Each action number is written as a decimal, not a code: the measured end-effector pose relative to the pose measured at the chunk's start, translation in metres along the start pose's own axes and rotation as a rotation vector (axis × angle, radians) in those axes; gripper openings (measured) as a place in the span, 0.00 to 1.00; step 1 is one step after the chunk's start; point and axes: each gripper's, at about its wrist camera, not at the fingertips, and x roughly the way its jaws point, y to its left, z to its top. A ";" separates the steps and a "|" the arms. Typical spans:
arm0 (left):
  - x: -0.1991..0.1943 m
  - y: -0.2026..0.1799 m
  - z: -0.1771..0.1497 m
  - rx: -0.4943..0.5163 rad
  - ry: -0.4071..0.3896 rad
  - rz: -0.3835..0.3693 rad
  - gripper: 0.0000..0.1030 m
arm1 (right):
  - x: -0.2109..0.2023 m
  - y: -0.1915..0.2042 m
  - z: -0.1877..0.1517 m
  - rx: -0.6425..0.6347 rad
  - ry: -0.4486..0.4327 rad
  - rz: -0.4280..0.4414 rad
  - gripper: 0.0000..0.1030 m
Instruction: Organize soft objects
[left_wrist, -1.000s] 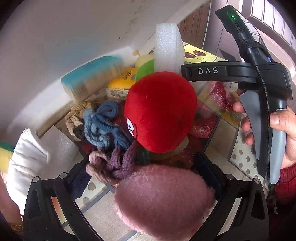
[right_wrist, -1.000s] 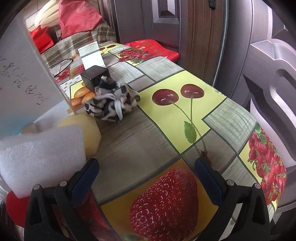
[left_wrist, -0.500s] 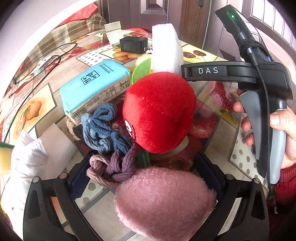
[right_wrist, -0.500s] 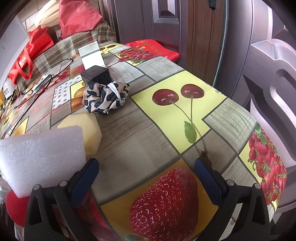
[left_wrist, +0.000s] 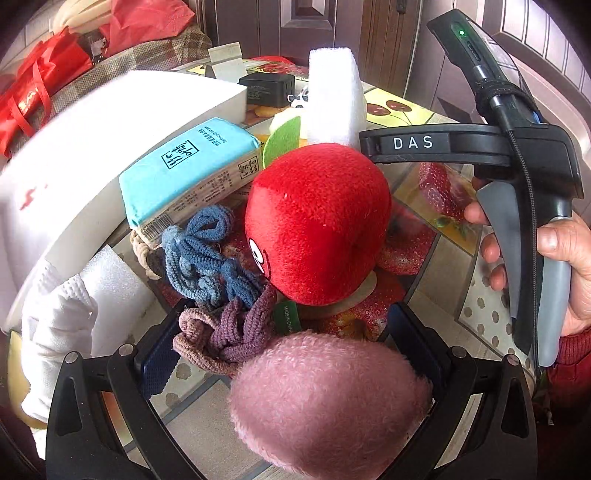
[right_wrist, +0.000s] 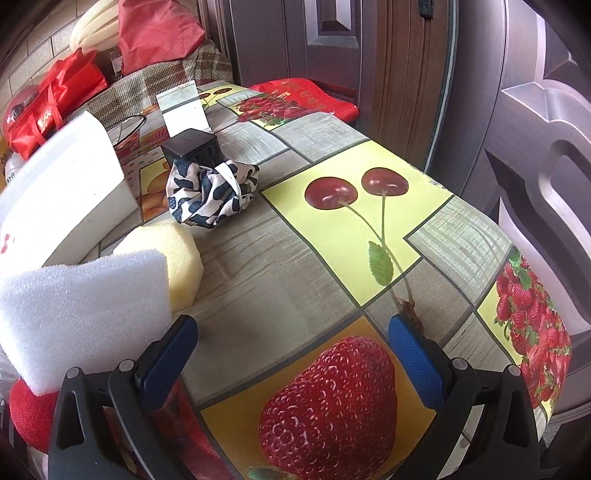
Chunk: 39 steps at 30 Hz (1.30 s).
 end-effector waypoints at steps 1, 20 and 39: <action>0.000 0.000 0.000 0.000 0.000 0.000 1.00 | 0.000 -0.001 0.000 0.000 0.000 0.001 1.00; 0.001 -0.001 0.001 0.000 -0.001 0.000 1.00 | -0.001 -0.002 0.000 0.011 -0.003 0.016 1.00; 0.000 0.000 0.000 0.002 -0.001 0.000 1.00 | -0.006 -0.011 0.000 0.050 -0.031 0.065 1.00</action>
